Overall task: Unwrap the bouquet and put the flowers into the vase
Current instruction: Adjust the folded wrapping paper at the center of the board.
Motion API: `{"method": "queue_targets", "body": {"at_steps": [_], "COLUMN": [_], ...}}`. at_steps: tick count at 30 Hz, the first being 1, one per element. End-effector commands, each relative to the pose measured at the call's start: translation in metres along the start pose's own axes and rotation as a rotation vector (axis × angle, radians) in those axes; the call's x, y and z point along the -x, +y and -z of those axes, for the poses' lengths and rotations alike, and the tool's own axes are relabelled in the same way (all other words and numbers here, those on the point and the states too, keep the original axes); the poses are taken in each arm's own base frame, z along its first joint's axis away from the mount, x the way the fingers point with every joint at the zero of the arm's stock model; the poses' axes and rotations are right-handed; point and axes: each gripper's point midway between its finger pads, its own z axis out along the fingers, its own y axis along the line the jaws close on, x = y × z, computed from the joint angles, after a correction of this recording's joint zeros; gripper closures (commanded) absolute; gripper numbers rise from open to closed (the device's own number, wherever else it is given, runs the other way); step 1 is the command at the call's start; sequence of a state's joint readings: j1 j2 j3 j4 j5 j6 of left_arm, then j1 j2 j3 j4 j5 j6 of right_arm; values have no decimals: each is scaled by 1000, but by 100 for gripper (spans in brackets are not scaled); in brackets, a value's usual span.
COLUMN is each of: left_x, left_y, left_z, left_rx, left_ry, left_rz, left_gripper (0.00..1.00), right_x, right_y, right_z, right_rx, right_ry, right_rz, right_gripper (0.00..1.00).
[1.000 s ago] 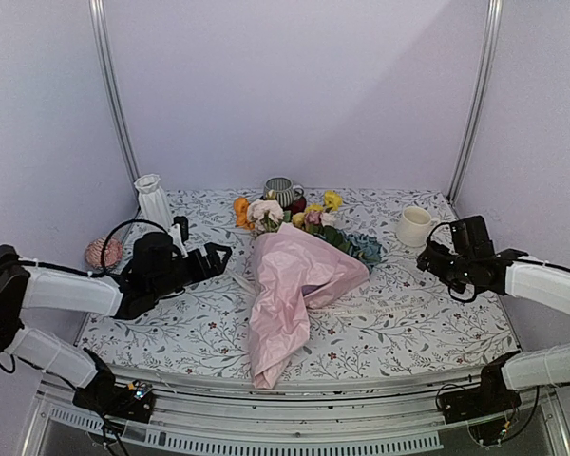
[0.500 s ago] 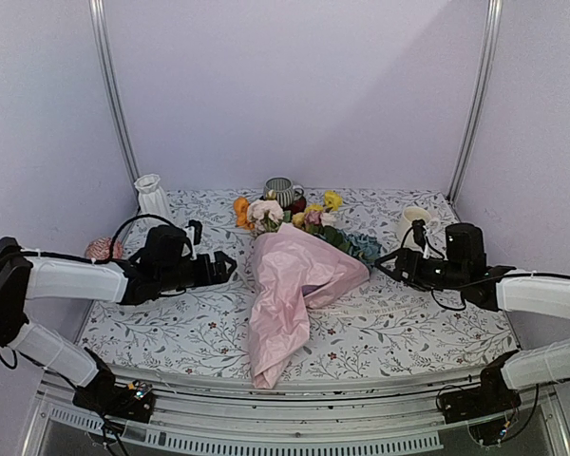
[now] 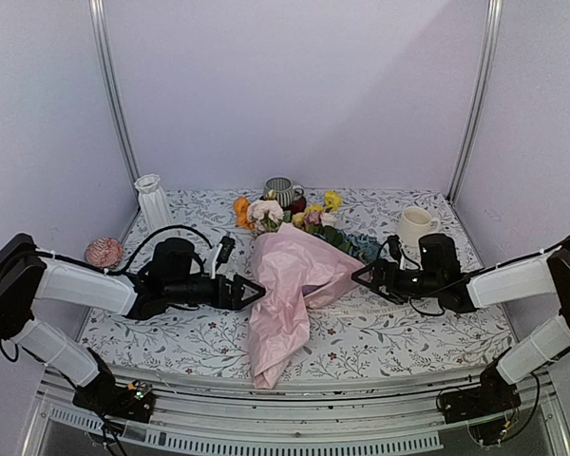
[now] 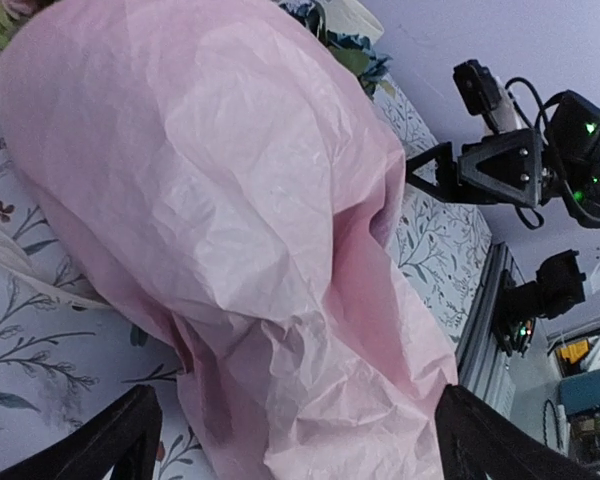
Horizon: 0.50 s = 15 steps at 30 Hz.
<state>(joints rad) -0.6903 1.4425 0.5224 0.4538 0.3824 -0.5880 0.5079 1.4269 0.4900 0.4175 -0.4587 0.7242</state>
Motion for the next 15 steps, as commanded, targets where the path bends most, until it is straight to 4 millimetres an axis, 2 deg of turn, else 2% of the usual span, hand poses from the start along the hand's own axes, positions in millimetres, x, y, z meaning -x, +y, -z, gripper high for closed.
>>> {"method": "queue_targets", "body": {"at_steps": [1,6,10,12,15], "left_x": [-16,-37,-56,-65,-78], "left_y": [-6,0,-6,-5,2], "left_z": [-15,-22,-33,-41,-49], "left_rx": [-23,-20,-53,-41,-2], "left_ry": [73,114,169,201,246], "left_rz": [14,42,46,43,49], "left_gripper": [3,5,5,5,6], "right_x": [18,21,21,21,22], "right_y": [4,-10,-21,-35,-54], "right_z": [-15,-31,-42,-47,-45], "right_rx": [7,-36,-66,-109,-148], "right_ry": [-46,-42,-36,-38,-48], "right_rz": [-18,-49,-51,-59,-94], "right_gripper": [4,4,5,8,18]}}
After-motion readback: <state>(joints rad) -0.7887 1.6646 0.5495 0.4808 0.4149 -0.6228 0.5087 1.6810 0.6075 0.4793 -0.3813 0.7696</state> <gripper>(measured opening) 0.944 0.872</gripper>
